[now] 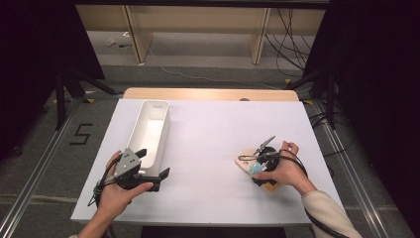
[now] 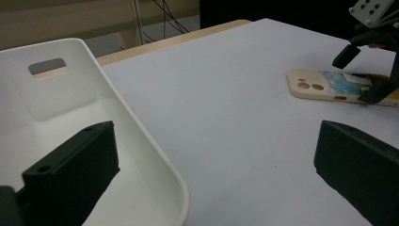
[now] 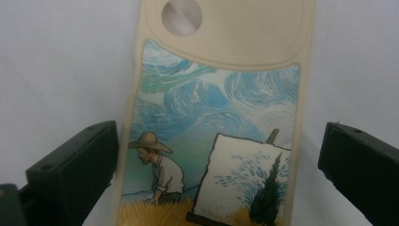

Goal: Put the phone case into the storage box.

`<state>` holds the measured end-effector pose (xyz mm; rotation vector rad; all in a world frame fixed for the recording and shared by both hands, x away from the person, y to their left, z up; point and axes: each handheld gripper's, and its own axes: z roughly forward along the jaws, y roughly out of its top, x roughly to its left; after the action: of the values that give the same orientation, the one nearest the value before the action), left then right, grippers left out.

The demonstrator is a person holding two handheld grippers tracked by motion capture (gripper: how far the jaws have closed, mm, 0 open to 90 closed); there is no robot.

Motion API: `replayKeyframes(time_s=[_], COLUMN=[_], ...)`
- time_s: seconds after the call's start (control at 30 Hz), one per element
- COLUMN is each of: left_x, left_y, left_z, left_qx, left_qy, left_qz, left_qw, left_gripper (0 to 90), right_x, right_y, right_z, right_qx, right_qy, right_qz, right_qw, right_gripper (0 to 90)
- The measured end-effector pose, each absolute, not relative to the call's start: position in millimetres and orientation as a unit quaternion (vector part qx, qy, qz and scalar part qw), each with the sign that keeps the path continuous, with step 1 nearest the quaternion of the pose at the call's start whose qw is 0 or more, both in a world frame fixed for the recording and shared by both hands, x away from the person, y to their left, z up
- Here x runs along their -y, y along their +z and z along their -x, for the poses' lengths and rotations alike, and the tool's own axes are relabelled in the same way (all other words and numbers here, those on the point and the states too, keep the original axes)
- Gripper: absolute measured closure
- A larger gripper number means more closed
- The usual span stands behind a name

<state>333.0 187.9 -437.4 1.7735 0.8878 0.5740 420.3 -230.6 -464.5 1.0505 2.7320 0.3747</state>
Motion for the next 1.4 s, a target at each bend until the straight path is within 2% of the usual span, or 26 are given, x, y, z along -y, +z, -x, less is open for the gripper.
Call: replayKeyframes(time_s=[1.4], left_x=[-186.9], left_y=[-437.4], left_z=[-332.3], left_qx=[-0.368], left_qy=[0.237], left_qz=[-0.736], left_qw=[0.517], left_gripper=[0.0], right_x=[227.4], right_y=[-468.2], right_z=[-432.5], right_qx=[-0.931], right_qy=[0.103], right_qz=[-0.346], right_qw=[0.062], right_gripper=[2.4])
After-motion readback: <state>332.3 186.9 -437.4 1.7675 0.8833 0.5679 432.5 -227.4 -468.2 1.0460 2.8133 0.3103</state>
